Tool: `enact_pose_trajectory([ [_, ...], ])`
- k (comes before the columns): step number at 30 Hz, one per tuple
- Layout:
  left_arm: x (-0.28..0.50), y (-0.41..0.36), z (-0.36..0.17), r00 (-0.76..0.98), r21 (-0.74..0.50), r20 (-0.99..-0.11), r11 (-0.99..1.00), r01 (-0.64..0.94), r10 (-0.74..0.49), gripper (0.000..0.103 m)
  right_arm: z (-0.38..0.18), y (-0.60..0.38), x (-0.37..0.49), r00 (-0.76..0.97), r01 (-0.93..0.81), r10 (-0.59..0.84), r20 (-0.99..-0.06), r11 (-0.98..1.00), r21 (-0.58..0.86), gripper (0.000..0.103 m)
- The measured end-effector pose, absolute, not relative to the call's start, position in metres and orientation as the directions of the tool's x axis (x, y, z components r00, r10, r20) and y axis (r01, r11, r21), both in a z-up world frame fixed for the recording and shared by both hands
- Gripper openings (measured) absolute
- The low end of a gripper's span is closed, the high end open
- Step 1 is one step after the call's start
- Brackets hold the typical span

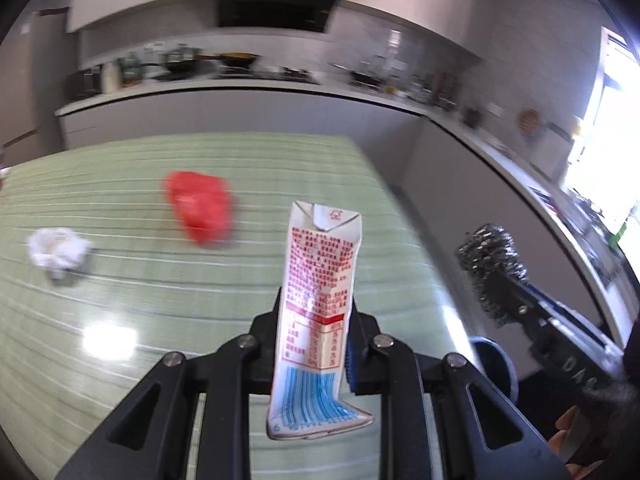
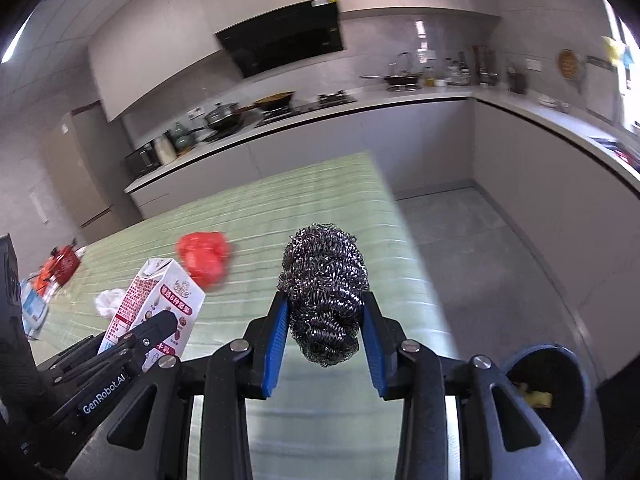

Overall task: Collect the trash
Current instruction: 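Carry carton and steel wool over the black bucket and open both tools to drop them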

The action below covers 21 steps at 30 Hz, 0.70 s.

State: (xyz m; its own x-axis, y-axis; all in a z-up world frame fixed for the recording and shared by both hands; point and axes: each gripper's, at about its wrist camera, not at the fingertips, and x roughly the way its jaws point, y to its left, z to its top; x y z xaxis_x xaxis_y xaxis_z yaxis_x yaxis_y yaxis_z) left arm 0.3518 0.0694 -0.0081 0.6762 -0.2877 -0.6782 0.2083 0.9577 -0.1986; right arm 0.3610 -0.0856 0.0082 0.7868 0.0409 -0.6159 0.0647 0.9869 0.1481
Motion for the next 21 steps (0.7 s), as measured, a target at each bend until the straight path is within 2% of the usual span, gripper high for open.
enact_pose_trajectory([
  [5, 0.336, -0.011, -0.024, 0.581, -0.231, -0.693, 0.895, 0.381, -0.426, 0.024, -0.003, -0.161, 0.317, 0.755, 0.235, -0.116, -0.645, 0.967, 0.101, 0.038],
  [10, 0.315, -0.091, -0.034, 0.511, -0.217, -0.721, 0.852, 0.476, -0.469, 0.024, -0.031, -0.259, 0.271, 0.681, 0.382, -0.198, -0.705, 0.917, 0.111, 0.038],
  [15, 0.304, -0.163, -0.056, 0.452, -0.247, -0.760, 0.851, 0.464, -0.467, 0.024, -0.064, -0.338, 0.249, 0.633, 0.403, -0.173, -0.755, 0.906, 0.130, 0.038],
  [21, 0.292, -0.224, -0.108, 0.419, -0.206, -0.822, 0.888, 0.411, -0.385, 0.025, -0.106, -0.401, 0.260, 0.587, 0.332, -0.080, -0.805, 0.931, 0.149, 0.038],
])
